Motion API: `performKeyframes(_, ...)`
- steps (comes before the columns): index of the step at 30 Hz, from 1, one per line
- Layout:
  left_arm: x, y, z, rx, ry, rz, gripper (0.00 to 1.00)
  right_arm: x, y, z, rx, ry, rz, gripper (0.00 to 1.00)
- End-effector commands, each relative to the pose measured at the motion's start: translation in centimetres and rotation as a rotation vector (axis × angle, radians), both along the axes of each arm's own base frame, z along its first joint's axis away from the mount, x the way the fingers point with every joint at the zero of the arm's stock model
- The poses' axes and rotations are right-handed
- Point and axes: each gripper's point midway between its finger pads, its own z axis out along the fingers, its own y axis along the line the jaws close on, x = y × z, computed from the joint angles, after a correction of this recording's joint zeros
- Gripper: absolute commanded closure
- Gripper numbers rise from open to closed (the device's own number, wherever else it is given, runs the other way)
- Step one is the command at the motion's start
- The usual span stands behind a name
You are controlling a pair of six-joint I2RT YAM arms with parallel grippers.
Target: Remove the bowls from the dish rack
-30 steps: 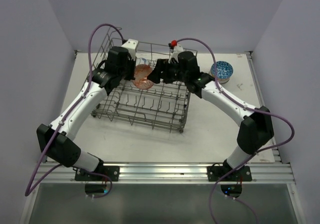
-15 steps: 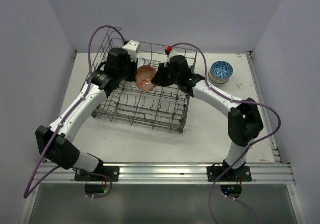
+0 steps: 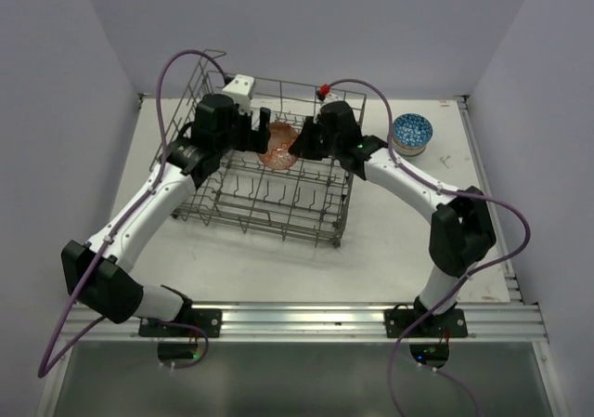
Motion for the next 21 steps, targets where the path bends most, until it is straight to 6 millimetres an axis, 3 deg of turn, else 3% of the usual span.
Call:
performKeyframes(1,1.1,1.2,6.8,-0.045,-0.195,0.076,0.04,0.9,-2.6,8.1,0.098,-0.115,-0.091,1.0)
performKeyframes(4,1.7,2.8,9.1,0.009,-0.264,0.135,0.0,1.4,-6.2,10.2,0.106,-0.132,-0.156,1.0)
performKeyframes(6,1.8,3.6,9.2,0.052,-0.282,0.158,0.0,1.6,-9.7,12.5,0.117,-0.167,-0.212,1.0)
performKeyframes(7,1.9,3.9,9.3,0.077,-0.3,0.165,0.0,1.4,-11.2,12.5,0.095,-0.164,-0.228,1.0)
performKeyframes(8,1.9,4.1,8.8,0.087,-0.298,0.169,0.0,1.3,-12.5,12.6,0.081,-0.168,-0.25,1.0)
performKeyframes(9,1.8,4.3,7.3,0.104,-0.277,0.173,0.0,1.1,-15.3,14.0,0.078,-0.197,-0.304,1.0)
performKeyframes(10,1.8,4.4,7.0,0.098,-0.284,0.178,0.0,0.7,-16.7,12.9,0.049,-0.172,-0.321,1.0)
performKeyframes(11,1.8,4.4,6.3,0.097,-0.279,0.179,0.0,0.7,-19.1,12.7,0.037,-0.167,-0.37,1.0)
performKeyframes(12,1.7,4.4,5.6,0.095,-0.274,0.18,0.0,-0.1,-20.3,13.1,0.035,-0.177,-0.39,1.0)
performKeyframes(13,1.7,4.4,4.1,0.093,-0.266,0.183,0.0,-0.7,-21.5,10.9,0.003,-0.132,-0.406,1.0)
performKeyframes(15,1.7,4.8,2.9,0.097,-0.262,0.205,0.0,-1.4,-23.9,9.0,-0.029,-0.095,-0.466,1.0)
performKeyframes(16,1.8,5.2,2.2,0.109,-0.261,0.228,0.0,-2.4,-24.8,7.0,-0.054,-0.061,-0.48,1.0)
performKeyframes(21,1.5,5.8,2.0,0.116,-0.266,0.254,0.01,-4.8,-28.2,0.7,-0.143,0.065,-0.548,1.0)
